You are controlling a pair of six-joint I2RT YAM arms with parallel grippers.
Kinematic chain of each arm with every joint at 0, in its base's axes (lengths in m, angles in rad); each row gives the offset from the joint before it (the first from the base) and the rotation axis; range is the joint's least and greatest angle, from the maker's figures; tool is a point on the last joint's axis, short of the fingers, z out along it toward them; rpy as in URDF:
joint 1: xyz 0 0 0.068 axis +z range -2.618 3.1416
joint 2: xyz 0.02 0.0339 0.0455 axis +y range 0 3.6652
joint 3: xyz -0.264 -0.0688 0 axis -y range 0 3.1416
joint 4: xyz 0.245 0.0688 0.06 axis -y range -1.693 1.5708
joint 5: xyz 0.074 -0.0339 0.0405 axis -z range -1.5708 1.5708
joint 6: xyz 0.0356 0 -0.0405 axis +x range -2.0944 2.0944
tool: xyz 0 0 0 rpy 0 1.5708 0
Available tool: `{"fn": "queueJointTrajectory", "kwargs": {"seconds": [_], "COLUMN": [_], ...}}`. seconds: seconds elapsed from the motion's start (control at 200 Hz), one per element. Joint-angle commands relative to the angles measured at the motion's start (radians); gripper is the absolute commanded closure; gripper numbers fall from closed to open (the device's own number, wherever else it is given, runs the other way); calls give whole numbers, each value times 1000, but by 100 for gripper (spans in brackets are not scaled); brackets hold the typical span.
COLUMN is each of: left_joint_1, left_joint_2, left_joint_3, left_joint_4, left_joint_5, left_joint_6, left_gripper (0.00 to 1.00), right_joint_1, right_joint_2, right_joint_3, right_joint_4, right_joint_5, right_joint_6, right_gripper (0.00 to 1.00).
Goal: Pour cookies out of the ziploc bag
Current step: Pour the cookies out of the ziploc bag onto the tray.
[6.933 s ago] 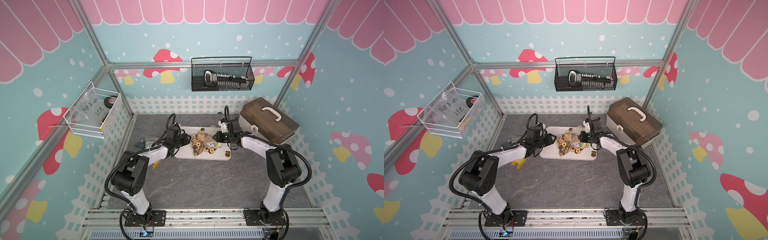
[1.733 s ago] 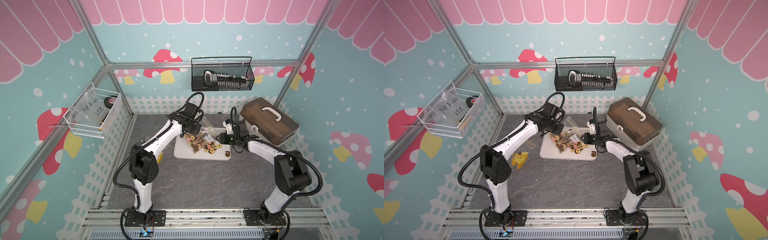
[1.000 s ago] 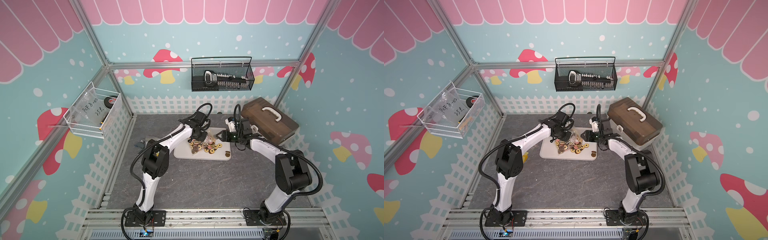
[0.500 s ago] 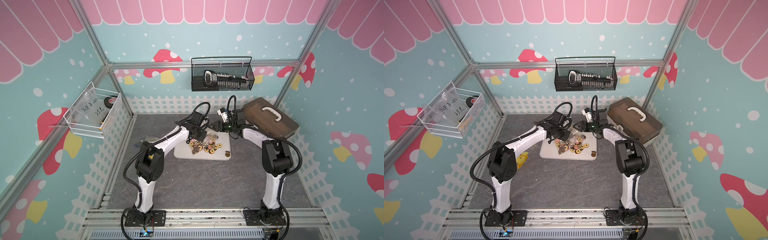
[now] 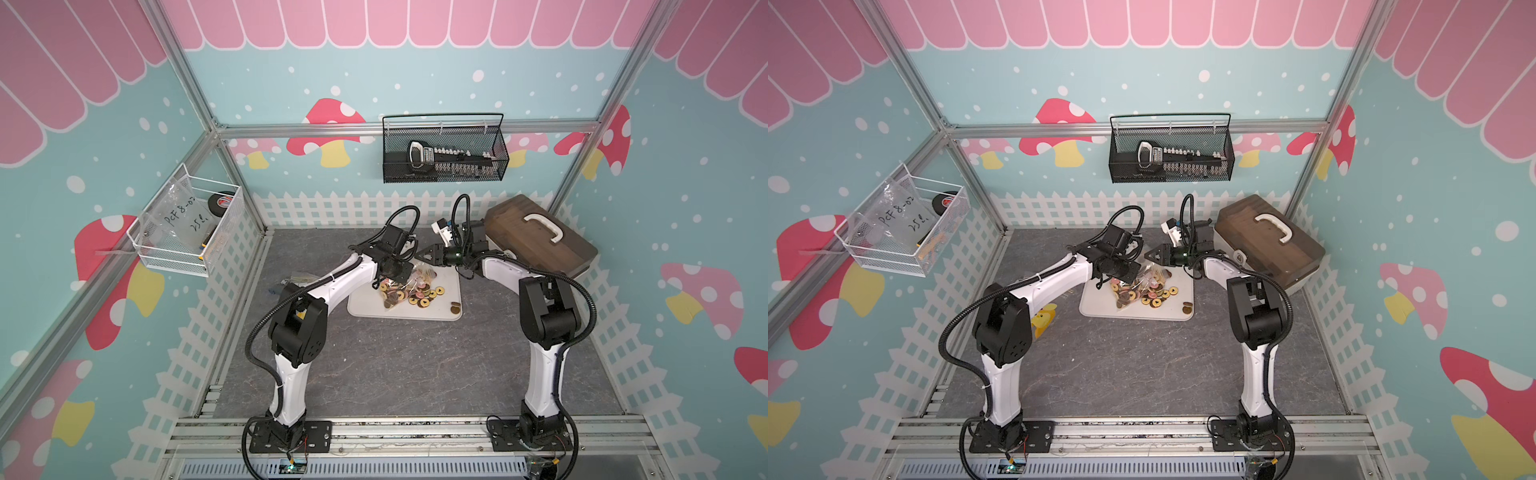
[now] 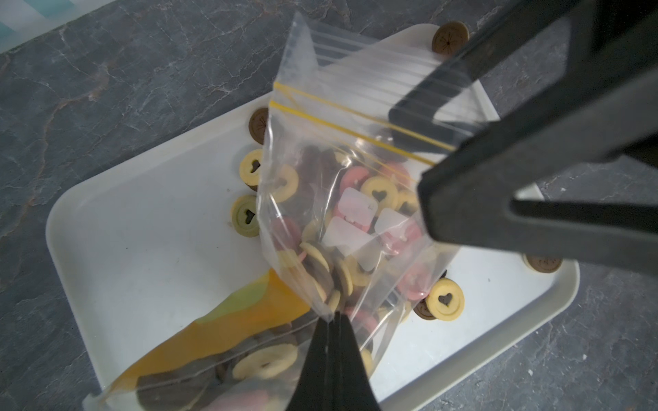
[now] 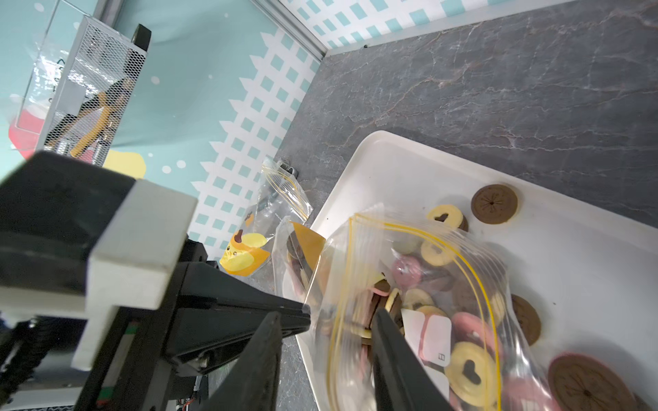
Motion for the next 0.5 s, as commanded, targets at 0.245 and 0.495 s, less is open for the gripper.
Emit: {"fn": "queueJointTrajectory", "kwargs": {"seconds": [0.245, 0.495], "left_joint_1": [4, 10], "left_joint_2": [-95, -166], "left_joint_3": [-74, -158], "left_joint_4": [93, 174], "left_joint_5": [-5, 27], "left_joint_6": [3, 8], "left_gripper": [100, 100], "right_joint_1": [4, -17], "right_joint_2": [-33, -52], "right_joint_3": [-66, -94], "right_joint_4": [61, 61], "right_joint_5": [-15, -37], "right_joint_6": [1, -12], "right_gripper": [78, 67]}}
